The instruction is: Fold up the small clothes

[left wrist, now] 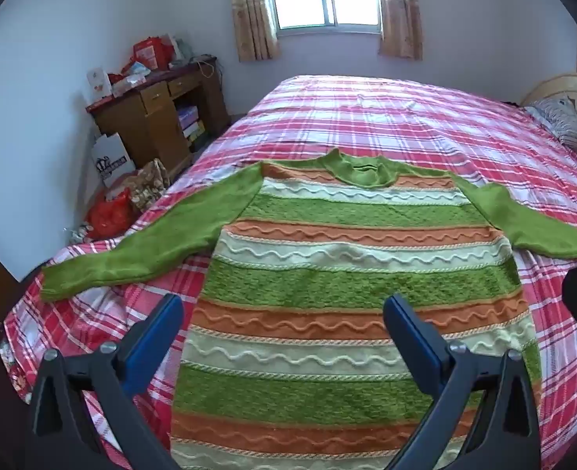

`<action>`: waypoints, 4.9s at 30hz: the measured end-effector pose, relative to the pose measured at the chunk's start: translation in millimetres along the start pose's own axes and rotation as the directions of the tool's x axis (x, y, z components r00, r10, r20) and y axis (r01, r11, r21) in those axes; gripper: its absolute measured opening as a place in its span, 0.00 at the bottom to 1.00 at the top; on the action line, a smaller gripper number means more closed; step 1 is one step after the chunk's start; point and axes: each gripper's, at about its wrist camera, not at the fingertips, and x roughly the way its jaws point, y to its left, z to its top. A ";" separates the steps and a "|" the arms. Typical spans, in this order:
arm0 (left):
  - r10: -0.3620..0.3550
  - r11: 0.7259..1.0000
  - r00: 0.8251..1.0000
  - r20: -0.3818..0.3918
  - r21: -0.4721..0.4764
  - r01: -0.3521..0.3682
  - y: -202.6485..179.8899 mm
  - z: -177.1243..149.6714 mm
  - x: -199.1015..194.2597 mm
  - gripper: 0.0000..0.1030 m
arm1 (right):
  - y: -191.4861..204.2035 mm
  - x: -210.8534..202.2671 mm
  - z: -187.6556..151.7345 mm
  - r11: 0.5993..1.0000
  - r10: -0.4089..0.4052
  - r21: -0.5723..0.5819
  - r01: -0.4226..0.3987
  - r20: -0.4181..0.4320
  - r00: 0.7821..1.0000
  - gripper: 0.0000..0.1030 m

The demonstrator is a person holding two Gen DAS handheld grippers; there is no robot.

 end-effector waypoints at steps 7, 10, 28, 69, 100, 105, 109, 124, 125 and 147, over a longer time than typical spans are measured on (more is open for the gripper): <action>-0.059 0.998 0.997 -0.056 -0.036 0.057 -2.9 -6.7 11.1 1.00 | -1.0 3.4 -1.4 1.000 -0.011 -0.013 0.012 0.008 1.000 0.99; -0.044 0.999 0.998 -0.048 -0.033 0.042 -1.8 -6.4 9.3 1.00 | -1.8 8.5 -3.2 1.000 -0.017 -0.013 0.017 -0.009 1.000 0.99; -0.054 0.997 0.997 -0.047 -0.052 0.051 6.7 -10.6 9.6 1.00 | 4.2 11.5 -7.8 0.998 -0.042 -0.043 0.041 -0.020 0.999 0.99; -0.070 0.996 0.997 -0.040 -0.061 0.068 12.5 -14.9 7.7 1.00 | 10.2 20.5 -12.2 0.989 -0.103 -0.105 0.101 -0.015 0.995 0.99; -0.052 0.996 0.996 -0.074 -0.070 0.047 6.7 1.4 63.8 1.00 | -17.1 76.1 3.8 0.994 -0.092 -0.062 0.087 -0.081 0.992 0.99; 0.034 0.993 0.997 -0.067 -0.113 -0.042 25.4 11.6 101.7 1.00 | -79.2 95.0 32.4 0.992 -0.106 0.058 0.111 -0.082 0.991 0.99; 0.047 0.984 0.995 -0.089 -0.166 -0.061 39.1 13.6 128.6 1.00 | -163.4 106.6 47.2 0.959 -0.165 0.216 0.181 -0.090 0.982 0.70; 0.029 0.968 0.996 -0.089 -0.245 -0.050 38.7 -5.2 159.4 1.00 | -445.2 129.4 55.2 0.649 -0.438 0.619 0.443 -0.172 0.882 0.56; 0.029 0.968 0.996 -0.089 -0.244 -0.051 38.0 -5.4 159.0 1.00 | -442.5 135.6 61.2 0.670 -0.446 0.584 0.459 -0.177 0.877 0.56; -0.018 0.965 0.999 -0.042 -0.262 0.006 43.9 -7.7 158.3 1.00 | -288.9 95.1 140.1 0.931 -0.157 0.340 0.130 0.055 0.986 0.08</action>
